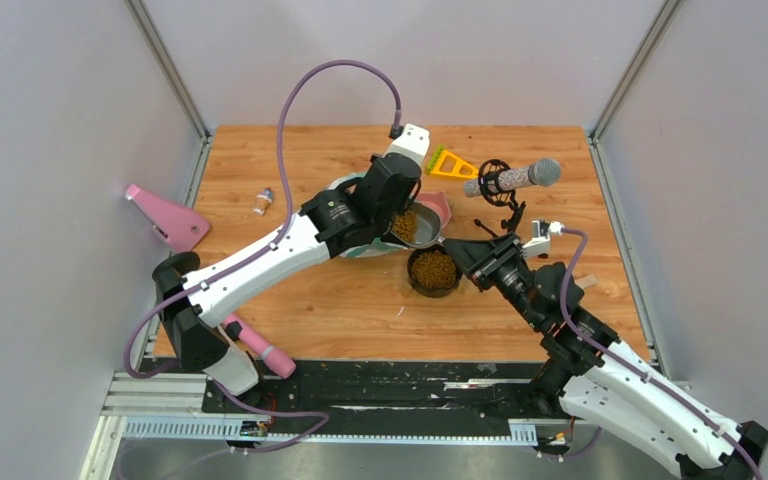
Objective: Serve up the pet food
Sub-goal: Collect the pet food from the pet food bag.
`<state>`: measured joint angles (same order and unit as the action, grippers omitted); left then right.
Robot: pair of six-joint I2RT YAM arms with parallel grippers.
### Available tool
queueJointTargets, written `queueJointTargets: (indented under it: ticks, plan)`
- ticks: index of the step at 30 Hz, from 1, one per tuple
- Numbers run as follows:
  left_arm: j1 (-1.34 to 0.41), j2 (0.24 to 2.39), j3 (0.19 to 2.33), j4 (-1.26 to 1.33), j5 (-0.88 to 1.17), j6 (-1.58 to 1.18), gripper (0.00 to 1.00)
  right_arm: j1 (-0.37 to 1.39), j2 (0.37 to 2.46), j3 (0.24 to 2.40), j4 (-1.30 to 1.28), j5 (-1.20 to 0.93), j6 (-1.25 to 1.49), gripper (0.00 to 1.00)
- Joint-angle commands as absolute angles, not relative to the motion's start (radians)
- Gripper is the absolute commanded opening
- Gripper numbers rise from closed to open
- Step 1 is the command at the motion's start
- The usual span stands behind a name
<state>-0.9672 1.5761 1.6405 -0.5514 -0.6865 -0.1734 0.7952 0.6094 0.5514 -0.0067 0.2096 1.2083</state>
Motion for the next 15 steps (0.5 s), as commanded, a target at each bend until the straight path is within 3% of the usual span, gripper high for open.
queueJointTargets:
  ticks: [1,15]
  plan:
    - [-0.969,1.474,1.668,-0.428,-0.748,-0.200,0.00,0.780,0.510,0.508,-0.015,0.293,1.281,0.00]
    - [-0.967,1.480,1.672,-0.425,-0.774,-0.203,0.00,0.765,0.473,0.541,-0.115,0.202,1.283,0.00]
